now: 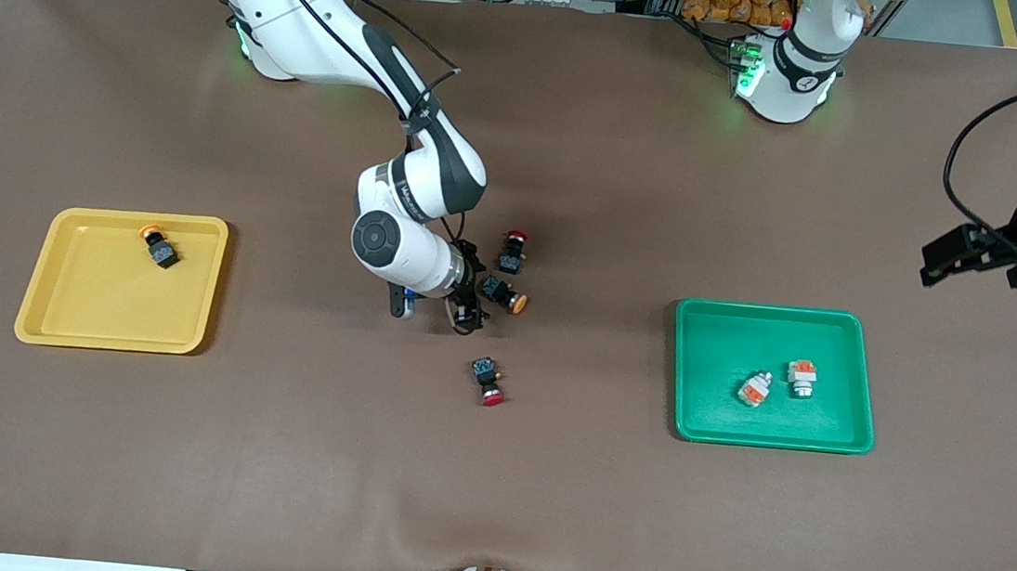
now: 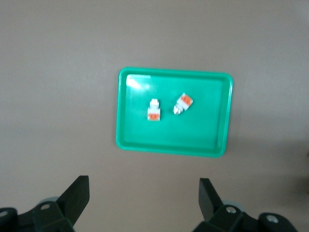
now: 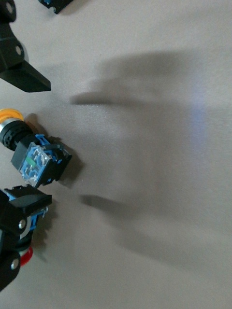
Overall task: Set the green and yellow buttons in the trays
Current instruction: 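Carry the yellow button to the yellow tray with the right gripper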
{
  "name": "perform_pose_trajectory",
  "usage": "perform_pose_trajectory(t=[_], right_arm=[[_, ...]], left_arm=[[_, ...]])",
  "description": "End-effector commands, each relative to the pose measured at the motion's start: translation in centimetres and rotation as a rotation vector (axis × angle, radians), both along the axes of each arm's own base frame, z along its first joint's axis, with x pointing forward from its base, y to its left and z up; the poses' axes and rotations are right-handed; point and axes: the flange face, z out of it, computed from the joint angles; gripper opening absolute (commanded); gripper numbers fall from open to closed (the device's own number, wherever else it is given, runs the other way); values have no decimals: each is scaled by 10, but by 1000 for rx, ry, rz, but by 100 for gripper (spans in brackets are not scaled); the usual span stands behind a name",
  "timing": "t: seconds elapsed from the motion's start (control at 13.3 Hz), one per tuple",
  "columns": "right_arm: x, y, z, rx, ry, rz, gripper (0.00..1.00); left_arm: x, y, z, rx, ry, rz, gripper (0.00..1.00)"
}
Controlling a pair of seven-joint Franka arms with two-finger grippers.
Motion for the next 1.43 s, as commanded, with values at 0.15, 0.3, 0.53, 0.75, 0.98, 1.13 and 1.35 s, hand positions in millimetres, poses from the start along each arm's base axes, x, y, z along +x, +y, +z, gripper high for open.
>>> perform_pose_trajectory(t=[0.15,0.3,0.53,0.75,0.98,1.13,1.35], right_arm=[[-3,18,-8,4,-7,-22,84],[-7,23,-15,1,-17,-17,80],[-8,24,-15,1,-27,0,33],[0,18,-10,6,-34,7,0],[11,0,-3,-5,23,30,0],[29,-21,15,2,90,42,0],[50,-74,50,43,183,204,0]], left_arm=[[-21,1,11,-19,30,-23,100],[-27,3,20,-19,10,-18,100],[-27,16,22,-22,6,5,100],[-25,16,19,-21,12,6,100],[-25,16,21,-23,10,26,100],[-26,17,22,-24,12,54,100],[-27,15,22,-25,15,69,100]])
